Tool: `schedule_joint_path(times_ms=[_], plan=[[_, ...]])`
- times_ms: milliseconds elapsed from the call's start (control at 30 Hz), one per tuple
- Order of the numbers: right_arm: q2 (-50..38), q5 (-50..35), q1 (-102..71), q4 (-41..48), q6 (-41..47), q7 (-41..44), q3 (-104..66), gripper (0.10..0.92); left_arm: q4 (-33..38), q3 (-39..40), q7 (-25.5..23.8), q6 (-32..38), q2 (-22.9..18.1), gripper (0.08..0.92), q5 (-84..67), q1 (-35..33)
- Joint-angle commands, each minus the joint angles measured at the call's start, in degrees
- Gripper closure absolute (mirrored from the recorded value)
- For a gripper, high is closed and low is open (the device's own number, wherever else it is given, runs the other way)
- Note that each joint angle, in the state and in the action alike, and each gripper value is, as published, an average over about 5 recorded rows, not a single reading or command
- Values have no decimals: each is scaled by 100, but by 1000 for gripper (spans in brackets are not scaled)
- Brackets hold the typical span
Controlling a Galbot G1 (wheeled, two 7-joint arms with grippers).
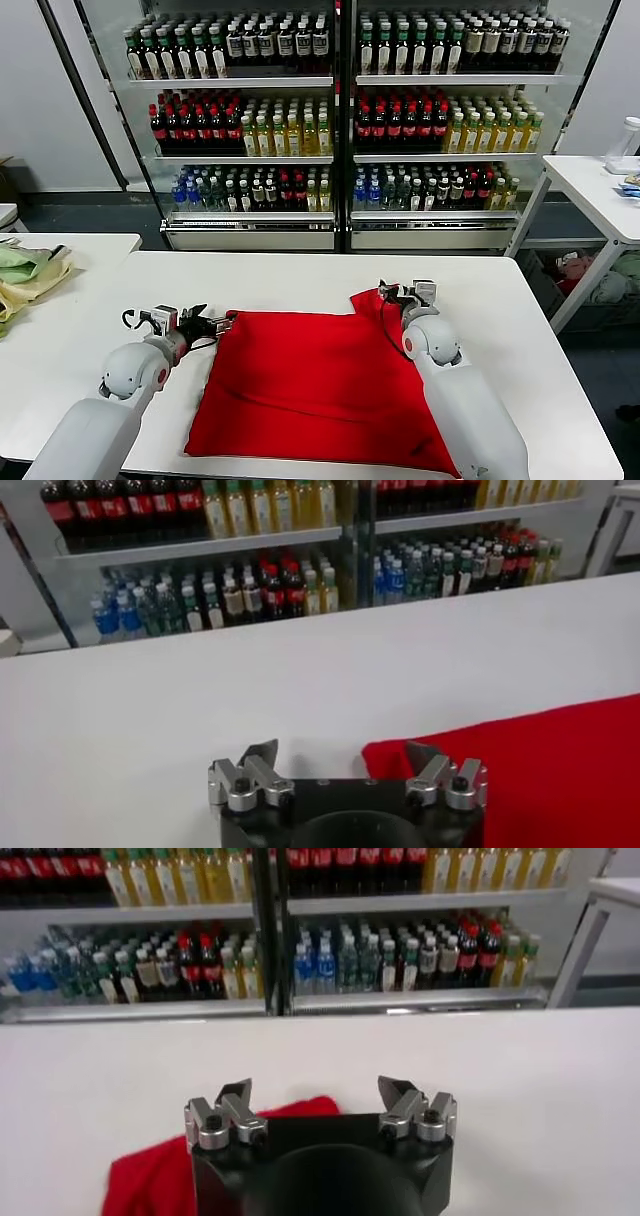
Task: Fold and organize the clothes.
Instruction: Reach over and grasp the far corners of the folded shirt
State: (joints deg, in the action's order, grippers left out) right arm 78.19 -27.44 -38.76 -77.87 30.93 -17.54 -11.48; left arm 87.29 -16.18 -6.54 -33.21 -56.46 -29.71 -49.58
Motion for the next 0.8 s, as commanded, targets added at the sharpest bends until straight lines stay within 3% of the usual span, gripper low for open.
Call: schedule_joint_path(times_ms=[33,333,667,800], plan=[[141,80,268,545,-101,105,58,203,-416,109,-255,-4,-14,177,66,338],[167,54,301,617,-90,86,63,203,-378,-18,-627,-10,2,177,112,178],[113,39,44,84,199,-320,133,207,-355,-93,-686,-15,35,178,208,80],[117,24,21,85,194,-317,125,278,-335,-111,-770,-12,42,222,211,23]])
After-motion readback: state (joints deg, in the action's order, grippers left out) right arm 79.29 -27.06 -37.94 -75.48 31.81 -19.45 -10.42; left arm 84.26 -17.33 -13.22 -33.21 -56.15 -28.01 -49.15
